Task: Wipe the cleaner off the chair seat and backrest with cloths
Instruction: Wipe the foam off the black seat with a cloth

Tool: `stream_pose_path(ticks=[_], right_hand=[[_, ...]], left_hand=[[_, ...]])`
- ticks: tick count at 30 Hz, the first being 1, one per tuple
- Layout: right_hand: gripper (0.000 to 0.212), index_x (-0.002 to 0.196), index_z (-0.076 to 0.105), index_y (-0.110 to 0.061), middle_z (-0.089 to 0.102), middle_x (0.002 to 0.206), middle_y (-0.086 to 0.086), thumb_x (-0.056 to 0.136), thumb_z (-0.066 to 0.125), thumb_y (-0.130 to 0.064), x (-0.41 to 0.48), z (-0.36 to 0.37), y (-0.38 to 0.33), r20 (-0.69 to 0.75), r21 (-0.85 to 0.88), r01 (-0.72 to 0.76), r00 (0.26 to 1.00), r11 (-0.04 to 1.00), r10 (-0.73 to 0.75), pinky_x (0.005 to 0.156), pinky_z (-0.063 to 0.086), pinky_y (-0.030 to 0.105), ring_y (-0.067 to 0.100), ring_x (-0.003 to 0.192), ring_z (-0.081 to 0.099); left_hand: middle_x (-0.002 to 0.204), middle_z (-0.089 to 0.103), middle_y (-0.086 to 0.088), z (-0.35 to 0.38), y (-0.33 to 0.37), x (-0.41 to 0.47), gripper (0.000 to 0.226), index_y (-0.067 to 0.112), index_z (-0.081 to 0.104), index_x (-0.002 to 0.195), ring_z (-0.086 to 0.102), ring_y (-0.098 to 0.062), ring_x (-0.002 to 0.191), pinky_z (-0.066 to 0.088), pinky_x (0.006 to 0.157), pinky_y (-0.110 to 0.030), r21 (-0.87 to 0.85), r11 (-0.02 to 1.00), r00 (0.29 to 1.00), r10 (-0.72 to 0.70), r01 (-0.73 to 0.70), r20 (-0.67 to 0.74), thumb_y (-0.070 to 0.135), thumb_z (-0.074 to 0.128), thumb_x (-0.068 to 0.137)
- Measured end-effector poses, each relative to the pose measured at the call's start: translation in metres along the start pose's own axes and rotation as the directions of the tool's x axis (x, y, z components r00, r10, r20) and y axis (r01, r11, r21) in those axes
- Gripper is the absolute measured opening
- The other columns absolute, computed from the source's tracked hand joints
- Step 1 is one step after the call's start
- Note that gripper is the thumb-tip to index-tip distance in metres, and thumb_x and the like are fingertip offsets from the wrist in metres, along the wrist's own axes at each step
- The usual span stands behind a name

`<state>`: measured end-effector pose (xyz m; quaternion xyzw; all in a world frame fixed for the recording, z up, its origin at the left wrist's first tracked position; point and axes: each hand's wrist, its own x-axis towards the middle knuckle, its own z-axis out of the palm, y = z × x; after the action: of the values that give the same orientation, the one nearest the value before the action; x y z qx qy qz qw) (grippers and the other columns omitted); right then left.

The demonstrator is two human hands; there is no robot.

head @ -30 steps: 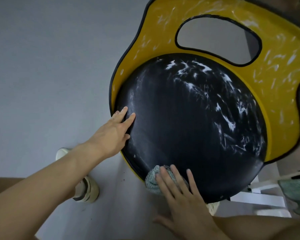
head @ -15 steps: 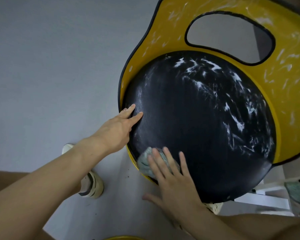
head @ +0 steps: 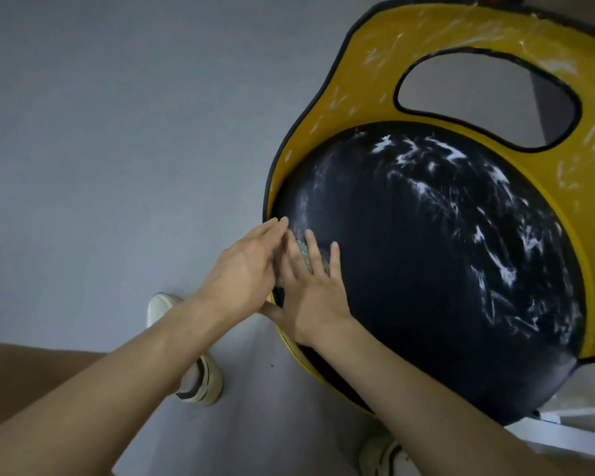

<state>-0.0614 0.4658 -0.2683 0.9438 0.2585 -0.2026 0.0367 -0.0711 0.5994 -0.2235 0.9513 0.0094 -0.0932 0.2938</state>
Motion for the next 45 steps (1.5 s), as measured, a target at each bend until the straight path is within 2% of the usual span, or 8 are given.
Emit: stream_pose_path(ticks=[7,12,18,30,37,41,43,45], right_hand=[[0.104,0.158,-0.019,-0.022,-0.029,0.164,-0.002,0.08,0.002,-0.089,-0.012,-0.004,0.012,-0.051,0.042,0.065,0.997,0.997,-0.062,0.119,-0.012,0.061,0.027,0.148,-0.032],[0.1,0.161,0.003,-0.023,-0.006,0.169,-0.002,0.087,0.011,-0.089,-0.051,0.022,0.03,-0.093,0.073,0.064,0.994,0.995,-0.058,0.12,0.002,0.065,0.027,0.155,-0.012],[0.1,0.158,-0.017,-0.03,-0.026,0.164,-0.01,0.081,0.003,-0.09,0.009,-0.007,0.049,-0.082,0.05,0.101,0.992,0.994,-0.097,0.119,-0.013,0.061,0.02,0.149,-0.031],[0.104,0.16,-0.006,-0.034,-0.02,0.167,-0.009,0.077,0.007,-0.095,0.125,-0.055,0.08,-0.088,0.095,-0.017,0.996,0.995,0.025,0.117,-0.015,0.064,0.024,0.15,-0.028],[0.068,0.161,-0.005,-0.03,-0.022,0.166,-0.008,0.102,0.006,-0.062,0.049,-0.025,0.057,-0.146,0.147,0.047,0.989,0.988,-0.026,0.12,-0.01,0.06,0.021,0.15,-0.03],[0.057,0.155,0.036,-0.025,0.026,0.165,-0.001,0.104,0.015,-0.041,0.039,-0.024,0.07,-0.286,0.12,0.134,0.953,0.984,-0.095,0.123,0.019,0.054,0.028,0.154,0.017],[0.053,0.144,0.052,-0.026,0.054,0.147,-0.004,0.1,0.026,-0.036,0.053,-0.035,0.076,-0.398,0.166,0.182,0.912,0.969,-0.103,0.107,0.046,0.039,0.025,0.132,0.046],[0.048,0.148,0.048,-0.029,0.054,0.141,-0.006,0.1,0.043,-0.029,0.07,-0.042,0.08,-0.424,0.151,0.203,0.897,0.967,-0.122,0.093,0.052,0.033,0.022,0.115,0.05]], left_hand=[[0.157,0.041,0.003,-0.004,-0.003,-0.011,0.057,0.021,0.038,0.154,0.045,-0.019,0.138,0.036,0.109,-0.029,-0.028,0.997,0.997,-0.066,0.065,-0.042,0.003,0.041,0.1],[0.163,0.03,0.006,0.006,-0.005,-0.011,0.058,0.021,0.028,0.159,0.044,-0.017,0.139,0.037,0.108,-0.028,0.049,0.995,0.996,-0.083,0.081,0.03,0.009,0.039,0.103],[0.169,0.009,0.002,0.017,0.0,-0.012,0.068,0.015,0.006,0.161,0.037,-0.021,0.145,0.033,0.11,-0.029,0.107,0.987,0.981,-0.137,0.122,0.141,0.019,0.042,0.103],[0.168,0.012,0.002,0.011,0.015,-0.008,0.063,0.013,0.004,0.161,0.045,-0.018,0.139,0.038,0.104,-0.028,0.189,0.974,0.982,-0.146,0.122,0.118,0.021,0.035,0.106],[0.169,0.006,0.0,0.024,0.018,0.0,0.065,0.013,0.003,0.161,0.019,-0.008,0.152,0.027,0.112,-0.018,0.247,0.969,0.99,-0.034,-0.002,0.139,0.022,0.034,0.105],[0.169,0.006,-0.003,0.039,0.017,0.005,0.067,0.01,0.006,0.161,0.01,-0.015,0.155,0.026,0.12,-0.027,0.274,0.962,0.987,-0.03,-0.015,0.159,0.021,0.034,0.102],[0.169,0.005,-0.004,0.04,0.015,0.009,0.066,0.009,0.006,0.161,0.009,-0.017,0.155,0.023,0.122,-0.028,0.281,0.959,0.99,-0.009,-0.032,0.144,0.02,0.034,0.102],[0.169,-0.001,-0.001,0.036,0.012,0.015,0.067,0.011,0.001,0.161,0.004,-0.012,0.155,0.017,0.123,-0.021,0.26,0.965,0.994,0.003,-0.03,0.105,0.019,0.034,0.103]])
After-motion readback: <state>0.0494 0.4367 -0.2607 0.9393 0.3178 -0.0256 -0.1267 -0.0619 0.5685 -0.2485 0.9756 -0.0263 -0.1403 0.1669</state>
